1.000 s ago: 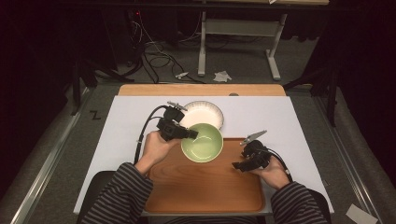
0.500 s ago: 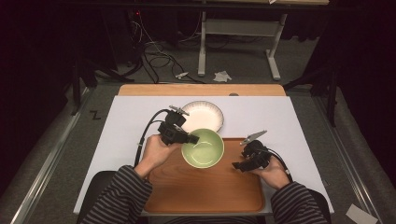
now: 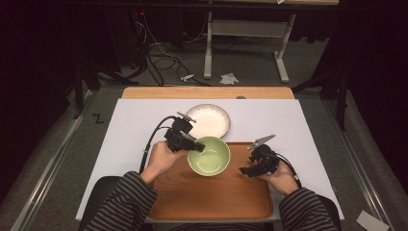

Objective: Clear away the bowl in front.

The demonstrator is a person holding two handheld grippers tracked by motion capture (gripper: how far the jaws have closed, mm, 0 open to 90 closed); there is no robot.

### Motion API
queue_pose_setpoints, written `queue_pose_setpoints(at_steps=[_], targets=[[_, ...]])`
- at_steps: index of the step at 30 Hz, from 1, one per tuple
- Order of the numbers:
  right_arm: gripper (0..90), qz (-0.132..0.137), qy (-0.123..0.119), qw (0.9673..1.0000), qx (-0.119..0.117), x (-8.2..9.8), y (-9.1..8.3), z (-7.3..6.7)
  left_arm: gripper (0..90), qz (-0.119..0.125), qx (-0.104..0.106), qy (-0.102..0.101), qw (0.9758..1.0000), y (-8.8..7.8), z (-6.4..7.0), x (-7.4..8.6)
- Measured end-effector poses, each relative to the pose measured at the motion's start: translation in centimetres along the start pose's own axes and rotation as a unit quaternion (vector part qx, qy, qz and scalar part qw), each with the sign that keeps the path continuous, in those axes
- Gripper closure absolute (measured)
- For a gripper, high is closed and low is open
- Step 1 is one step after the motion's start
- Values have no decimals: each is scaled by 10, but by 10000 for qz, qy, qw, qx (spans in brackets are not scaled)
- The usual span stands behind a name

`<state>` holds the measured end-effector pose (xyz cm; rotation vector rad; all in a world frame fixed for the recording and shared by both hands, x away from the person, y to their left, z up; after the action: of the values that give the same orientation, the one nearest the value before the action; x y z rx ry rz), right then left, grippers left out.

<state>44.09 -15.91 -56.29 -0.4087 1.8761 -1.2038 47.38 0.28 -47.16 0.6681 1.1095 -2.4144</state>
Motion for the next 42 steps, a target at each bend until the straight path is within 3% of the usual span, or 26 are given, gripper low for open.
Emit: queue_pose_setpoints(at_steps=[22, 42], targets=[[371, 20, -25, 10000, 25, -1, -1, 0, 827, -267, -214, -249, 9991, 22, -21, 11], [371, 19, -44, 10000, 16, 0, -1, 1, 825, -398, -314, -350, 9981, 35, -29, 19]])
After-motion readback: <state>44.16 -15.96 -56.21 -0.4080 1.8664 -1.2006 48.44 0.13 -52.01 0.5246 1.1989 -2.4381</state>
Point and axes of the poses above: each handheld gripper's, and its own axes: y roughly forward along the jaws, x roughly out of its underside, z roughly to its right, the point moved 9 cm from there along y, roughly forward along the jaws, and after that the axes turned 8 degrees about -x, right-handed, at the moved point
